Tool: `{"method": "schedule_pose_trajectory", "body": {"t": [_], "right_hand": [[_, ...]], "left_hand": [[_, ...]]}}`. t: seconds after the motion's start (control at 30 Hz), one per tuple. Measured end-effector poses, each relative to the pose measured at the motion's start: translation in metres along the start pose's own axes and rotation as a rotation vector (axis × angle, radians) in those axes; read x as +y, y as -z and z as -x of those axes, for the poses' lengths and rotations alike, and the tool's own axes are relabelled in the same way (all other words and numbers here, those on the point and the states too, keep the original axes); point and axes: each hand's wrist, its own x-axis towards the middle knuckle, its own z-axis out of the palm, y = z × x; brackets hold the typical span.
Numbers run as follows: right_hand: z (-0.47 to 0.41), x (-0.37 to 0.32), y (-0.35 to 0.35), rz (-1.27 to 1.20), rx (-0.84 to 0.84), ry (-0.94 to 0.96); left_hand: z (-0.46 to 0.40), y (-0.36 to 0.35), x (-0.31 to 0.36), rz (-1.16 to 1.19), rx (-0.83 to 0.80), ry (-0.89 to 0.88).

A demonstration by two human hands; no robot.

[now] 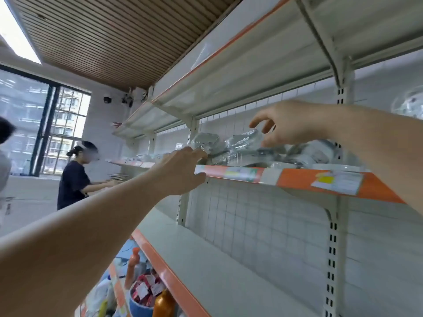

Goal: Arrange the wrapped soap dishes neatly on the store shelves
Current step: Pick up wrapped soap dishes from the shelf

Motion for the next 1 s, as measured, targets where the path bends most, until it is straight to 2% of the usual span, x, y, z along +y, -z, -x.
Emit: {"method": "schedule_pose_trajectory", "body": {"t": [0.13,0.33,0.5,0.63,0.83,1.0], "right_hand": [[-0.057,-0.016,-0.037,0.077,-0.01,-0.043],[-0.144,-0.025,-0.095,0.176,-0.097,-0.244],[-0.203,-0.011,-0.129,0.302,-0.213,-0.404],[-0.227,0.001,-0.155,0.391,-0.294,-0.434],[-0.236,0.019,-0.17,0.373,-0.235,-0.465],[-0.232,0.001,-0.168,0.612,-0.073,-0.362]], "left_hand": [[-0.042,-0.04,-0.059,0.068,0.038,0.015],[-0.133,-0.103,-0.133,0.189,0.075,-0.05],[-0.209,-0.138,-0.156,0.262,0.009,-0.109],[-0.249,-0.166,-0.162,0.368,-0.038,-0.115],[-0.273,-0.188,-0.162,0.475,-0.034,-0.093],[-0.258,-0.194,-0.167,0.678,0.199,-0.071]]}}
